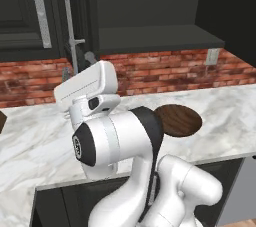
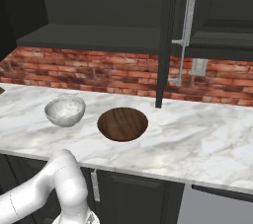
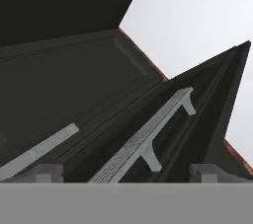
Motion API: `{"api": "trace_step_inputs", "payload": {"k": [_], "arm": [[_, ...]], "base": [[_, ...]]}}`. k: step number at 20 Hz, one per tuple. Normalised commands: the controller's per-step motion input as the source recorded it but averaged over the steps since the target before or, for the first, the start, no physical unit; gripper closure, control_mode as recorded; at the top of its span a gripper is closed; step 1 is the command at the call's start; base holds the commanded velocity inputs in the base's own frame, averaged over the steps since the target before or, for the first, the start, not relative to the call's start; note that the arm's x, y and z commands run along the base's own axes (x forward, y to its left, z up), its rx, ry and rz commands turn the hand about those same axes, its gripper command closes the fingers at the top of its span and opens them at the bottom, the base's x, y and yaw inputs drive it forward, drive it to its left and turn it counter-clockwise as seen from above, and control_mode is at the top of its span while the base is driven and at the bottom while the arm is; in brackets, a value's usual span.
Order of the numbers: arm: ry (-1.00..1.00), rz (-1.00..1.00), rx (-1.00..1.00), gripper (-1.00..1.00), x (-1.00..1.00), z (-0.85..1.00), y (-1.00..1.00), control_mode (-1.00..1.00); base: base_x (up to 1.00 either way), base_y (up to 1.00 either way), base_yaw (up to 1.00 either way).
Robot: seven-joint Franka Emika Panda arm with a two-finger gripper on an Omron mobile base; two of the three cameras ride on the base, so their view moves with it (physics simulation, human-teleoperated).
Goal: Open the cabinet. Pick the bowls from the counter and place them in the cabinet. Then close the cabinet.
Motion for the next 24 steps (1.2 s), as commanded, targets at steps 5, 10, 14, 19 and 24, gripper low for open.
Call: {"api": "trace_step_inputs", "payload": {"k": [5,10,14,19,24], "arm": [[-0.02,0.24,0.03,-1.0,-0.95,0.3,1.0,-1.0],[-0.05,0.33,0.12,-1.0,-0.79,0.43,0.75,-1.0],[-0.3,0.06,0.46,-1.0,-0.84,0.96,-0.99,-1.0],[-0.1,0.0,0.65,-1.0,-0.53,0.49,-1.0,-1.0],[0.16,0.0,0.89,-1.0,-0.64,0.1,-1.0,-1.0]], "base": [[0.0,0.0,0.0],[0.0,0.0,0.0],[0.0,0.0,0.0],[0.0,0.0,0.0],[0.0,0.0,0.0]]}}
